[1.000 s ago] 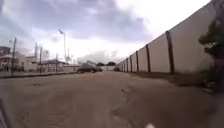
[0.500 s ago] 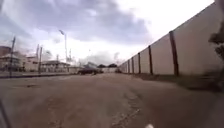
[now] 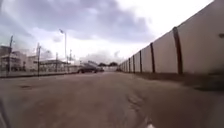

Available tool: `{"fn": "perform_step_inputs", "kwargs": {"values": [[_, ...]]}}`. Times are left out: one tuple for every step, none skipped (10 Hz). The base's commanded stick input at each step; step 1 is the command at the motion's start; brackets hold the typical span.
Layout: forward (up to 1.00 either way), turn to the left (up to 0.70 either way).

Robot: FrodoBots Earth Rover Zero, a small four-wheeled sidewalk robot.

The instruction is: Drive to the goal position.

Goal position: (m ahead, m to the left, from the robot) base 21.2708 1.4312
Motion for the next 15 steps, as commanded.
{"fn": "perform_step_inputs", "kwargs": {"values": [[0.7,-0.04],[0.7,0.0],[0.7,0.0],[0.7,0.0],[0.7,0.0],[0.7,0.0],[0.7,0.0],[0.7,0.0],[0.7,-0.28],[0.7,-0.28],[0.7,-0.28],[0.7,-0.28],[0.7,0.0],[0.7,0.0],[0.7,-0.28]]}}
